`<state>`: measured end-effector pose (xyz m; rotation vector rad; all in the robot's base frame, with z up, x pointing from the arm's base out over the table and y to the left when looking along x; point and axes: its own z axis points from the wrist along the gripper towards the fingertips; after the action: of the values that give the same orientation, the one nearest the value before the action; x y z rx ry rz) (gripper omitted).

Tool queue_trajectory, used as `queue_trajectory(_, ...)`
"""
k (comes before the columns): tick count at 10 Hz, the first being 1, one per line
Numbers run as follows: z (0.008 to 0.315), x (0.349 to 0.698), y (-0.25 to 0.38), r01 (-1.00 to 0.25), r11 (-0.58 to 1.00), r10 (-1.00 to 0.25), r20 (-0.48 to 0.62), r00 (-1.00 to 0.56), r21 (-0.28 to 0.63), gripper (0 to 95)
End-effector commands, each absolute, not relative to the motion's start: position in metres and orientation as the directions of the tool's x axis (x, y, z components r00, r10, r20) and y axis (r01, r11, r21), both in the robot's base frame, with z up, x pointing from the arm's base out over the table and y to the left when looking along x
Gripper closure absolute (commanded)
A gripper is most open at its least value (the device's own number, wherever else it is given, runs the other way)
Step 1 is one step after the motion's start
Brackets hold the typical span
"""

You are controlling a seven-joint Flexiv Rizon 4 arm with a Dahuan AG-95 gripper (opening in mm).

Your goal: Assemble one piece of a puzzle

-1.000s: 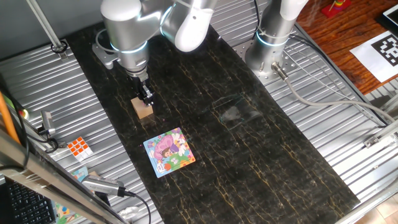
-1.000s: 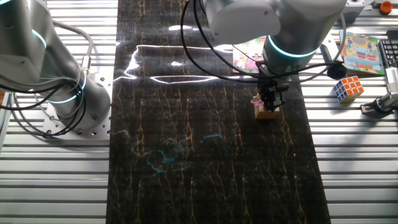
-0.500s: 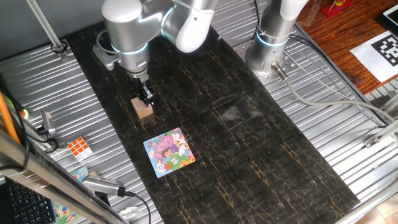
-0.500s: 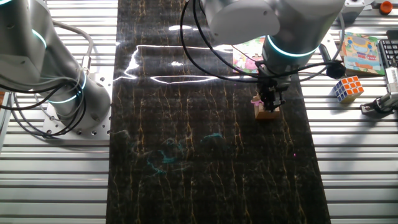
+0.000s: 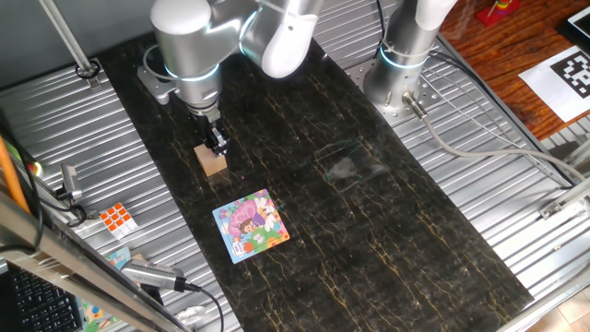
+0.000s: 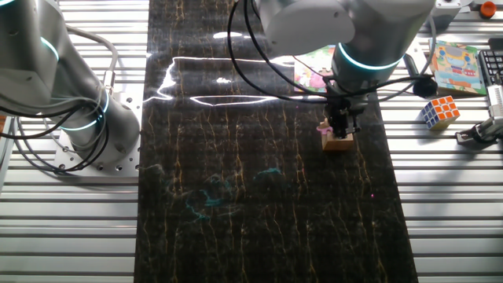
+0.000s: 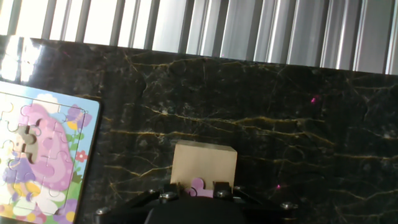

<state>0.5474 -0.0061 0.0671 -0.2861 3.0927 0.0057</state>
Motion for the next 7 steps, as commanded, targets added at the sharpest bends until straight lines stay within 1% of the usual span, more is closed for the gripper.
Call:
queue_trajectory(1, 0.066, 0.547, -0.007, -0.179, 0.984, -0.179, -0.035, -0.983, 0.006, 95.0)
queue_trajectory(4, 0.073, 0.549, -0.008, -0.169, 0.986, -0.169, -0.033, -0.985, 0.012, 95.0)
queue_trajectory(7, 0.09, 0.552, -0.01, -0.171, 0.985, -0.17, -0.038, -0.985, 0.019, 95.0)
